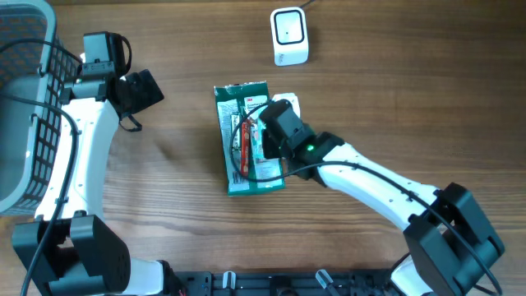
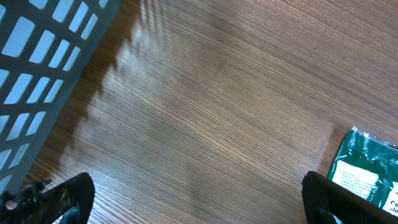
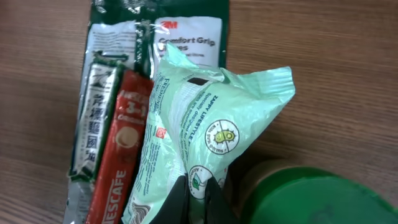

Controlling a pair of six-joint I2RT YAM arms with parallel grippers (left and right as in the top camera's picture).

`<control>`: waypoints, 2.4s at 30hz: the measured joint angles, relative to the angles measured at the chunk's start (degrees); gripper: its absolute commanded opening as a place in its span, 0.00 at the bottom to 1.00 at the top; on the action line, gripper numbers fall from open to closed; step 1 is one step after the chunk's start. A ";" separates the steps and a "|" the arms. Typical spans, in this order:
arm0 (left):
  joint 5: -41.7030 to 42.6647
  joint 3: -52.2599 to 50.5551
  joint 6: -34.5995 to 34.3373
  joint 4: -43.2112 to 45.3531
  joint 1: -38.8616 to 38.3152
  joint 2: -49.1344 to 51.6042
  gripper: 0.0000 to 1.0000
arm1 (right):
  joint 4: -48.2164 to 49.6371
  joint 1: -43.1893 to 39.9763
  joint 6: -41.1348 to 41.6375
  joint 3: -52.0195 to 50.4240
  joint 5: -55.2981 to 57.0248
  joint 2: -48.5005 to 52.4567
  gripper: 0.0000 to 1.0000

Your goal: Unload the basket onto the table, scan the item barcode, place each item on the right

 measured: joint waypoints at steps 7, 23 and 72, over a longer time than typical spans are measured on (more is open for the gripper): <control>0.02 0.00 0.00 0.00 0.00 0.00 1.00 | 0.57 -6.58 -1.01 0.00 -13.92 -1.05 0.04; 0.00 0.00 0.00 0.00 0.00 0.00 1.00 | -9.25 -16.72 -9.51 0.00 -22.71 -4.74 0.04; 0.00 0.00 0.00 0.00 0.00 0.00 1.00 | -6.78 -12.52 -14.97 -0.04 -21.81 1.16 0.05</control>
